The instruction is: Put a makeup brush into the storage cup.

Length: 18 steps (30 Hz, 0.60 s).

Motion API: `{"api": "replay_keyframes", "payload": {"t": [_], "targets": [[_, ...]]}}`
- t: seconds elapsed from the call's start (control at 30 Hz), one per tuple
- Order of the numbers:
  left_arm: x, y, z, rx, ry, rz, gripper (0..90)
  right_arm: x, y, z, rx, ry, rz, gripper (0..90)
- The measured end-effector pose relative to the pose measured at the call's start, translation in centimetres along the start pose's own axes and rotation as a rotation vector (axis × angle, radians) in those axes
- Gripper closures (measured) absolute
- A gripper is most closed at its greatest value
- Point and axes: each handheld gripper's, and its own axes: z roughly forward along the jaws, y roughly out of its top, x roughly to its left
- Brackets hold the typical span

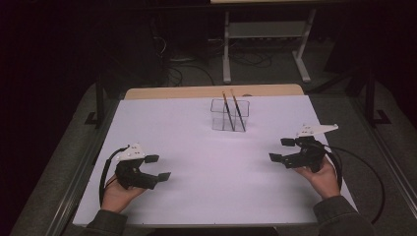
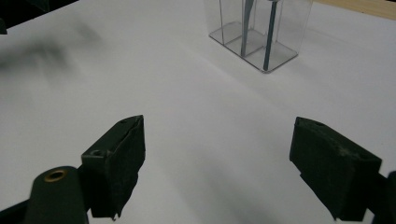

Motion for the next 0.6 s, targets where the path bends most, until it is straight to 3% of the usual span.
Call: {"api": "replay_keyframes", "payload": {"t": [0.6], "targets": [[-0.1, -0.3, 0.0, 0.006, 0.000, -0.005, 18.8, 0.6, -1.7, -0.4, -0.004, -0.005, 0.008, 15.0]]}}
